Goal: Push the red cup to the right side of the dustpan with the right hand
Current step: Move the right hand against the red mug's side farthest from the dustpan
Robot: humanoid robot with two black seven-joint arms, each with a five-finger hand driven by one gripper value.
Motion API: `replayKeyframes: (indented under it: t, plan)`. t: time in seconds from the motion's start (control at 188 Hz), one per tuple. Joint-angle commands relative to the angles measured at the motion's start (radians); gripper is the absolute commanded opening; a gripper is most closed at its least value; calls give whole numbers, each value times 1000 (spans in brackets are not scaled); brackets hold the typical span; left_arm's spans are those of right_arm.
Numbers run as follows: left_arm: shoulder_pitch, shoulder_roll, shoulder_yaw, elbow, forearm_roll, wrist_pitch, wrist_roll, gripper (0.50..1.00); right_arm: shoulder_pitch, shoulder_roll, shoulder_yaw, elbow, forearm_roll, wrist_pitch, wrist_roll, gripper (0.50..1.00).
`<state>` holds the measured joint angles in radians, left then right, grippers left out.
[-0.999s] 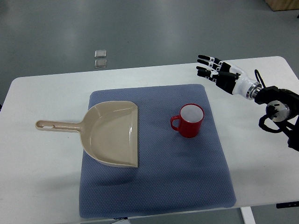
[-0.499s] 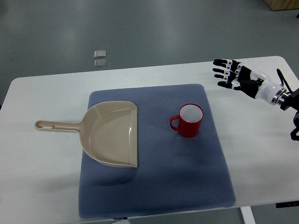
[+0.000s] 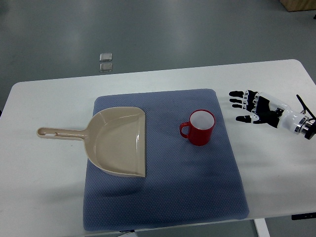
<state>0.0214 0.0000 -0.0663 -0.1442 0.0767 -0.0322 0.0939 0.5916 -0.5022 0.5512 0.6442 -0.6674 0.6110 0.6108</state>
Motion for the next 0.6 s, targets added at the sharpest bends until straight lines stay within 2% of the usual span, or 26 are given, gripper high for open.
replayKeyframes:
  t: [0.0, 0.595]
  plan:
    - [0, 0, 0, 0, 0, 0, 0, 1000, -6, 8, 4, 0, -1, 0, 0, 934]
    - [0, 0, 0, 0, 0, 0, 0, 1000, -49, 79, 3, 2, -3, 0, 0, 934]
